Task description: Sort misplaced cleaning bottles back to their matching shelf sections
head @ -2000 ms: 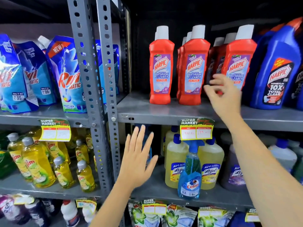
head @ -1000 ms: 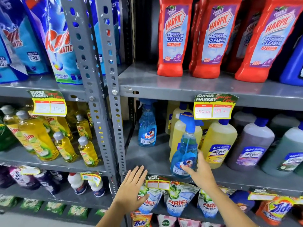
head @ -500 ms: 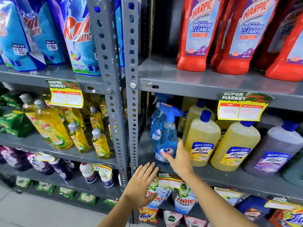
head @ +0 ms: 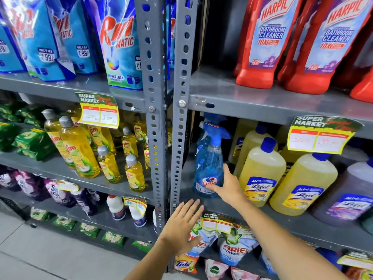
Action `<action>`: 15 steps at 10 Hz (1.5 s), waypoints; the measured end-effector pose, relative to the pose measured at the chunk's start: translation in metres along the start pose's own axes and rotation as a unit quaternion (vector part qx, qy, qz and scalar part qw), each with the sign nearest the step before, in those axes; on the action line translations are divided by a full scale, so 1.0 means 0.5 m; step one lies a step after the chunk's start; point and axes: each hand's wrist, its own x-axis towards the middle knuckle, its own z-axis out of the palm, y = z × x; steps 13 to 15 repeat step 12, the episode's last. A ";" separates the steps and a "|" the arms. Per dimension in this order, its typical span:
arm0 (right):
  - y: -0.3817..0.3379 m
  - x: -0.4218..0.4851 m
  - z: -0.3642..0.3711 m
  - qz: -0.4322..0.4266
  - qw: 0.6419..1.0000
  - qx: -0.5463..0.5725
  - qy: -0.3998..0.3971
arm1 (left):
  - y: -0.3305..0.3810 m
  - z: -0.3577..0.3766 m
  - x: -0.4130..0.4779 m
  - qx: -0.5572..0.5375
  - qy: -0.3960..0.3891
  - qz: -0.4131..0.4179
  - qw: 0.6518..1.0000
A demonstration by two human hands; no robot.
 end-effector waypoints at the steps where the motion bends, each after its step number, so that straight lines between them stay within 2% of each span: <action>1: -0.001 -0.003 0.006 -0.001 1.000 -0.003 0.003 | -0.001 0.000 -0.002 -0.003 -0.006 -0.002 1.000; 4: -0.006 0.008 -0.006 -0.017 0.999 0.003 -0.030 | -0.001 -0.005 -0.002 -0.003 -0.011 -0.004 1.000; 10: -0.003 -0.009 0.010 -0.014 0.999 -0.034 -0.009 | 0.001 0.003 0.006 0.031 -0.024 -0.006 0.999; 11: -0.013 -0.015 0.008 -0.006 1.000 -0.025 -0.008 | 0.004 0.000 0.008 0.046 -0.013 -0.006 0.999; 12: -0.020 -0.020 0.007 0.005 0.999 0.031 -0.018 | 0.002 0.019 0.007 0.035 -0.010 -0.004 0.999; 15: -0.020 -0.020 0.007 0.005 0.999 0.031 -0.018 | 0.002 0.019 0.007 0.035 -0.010 -0.004 0.999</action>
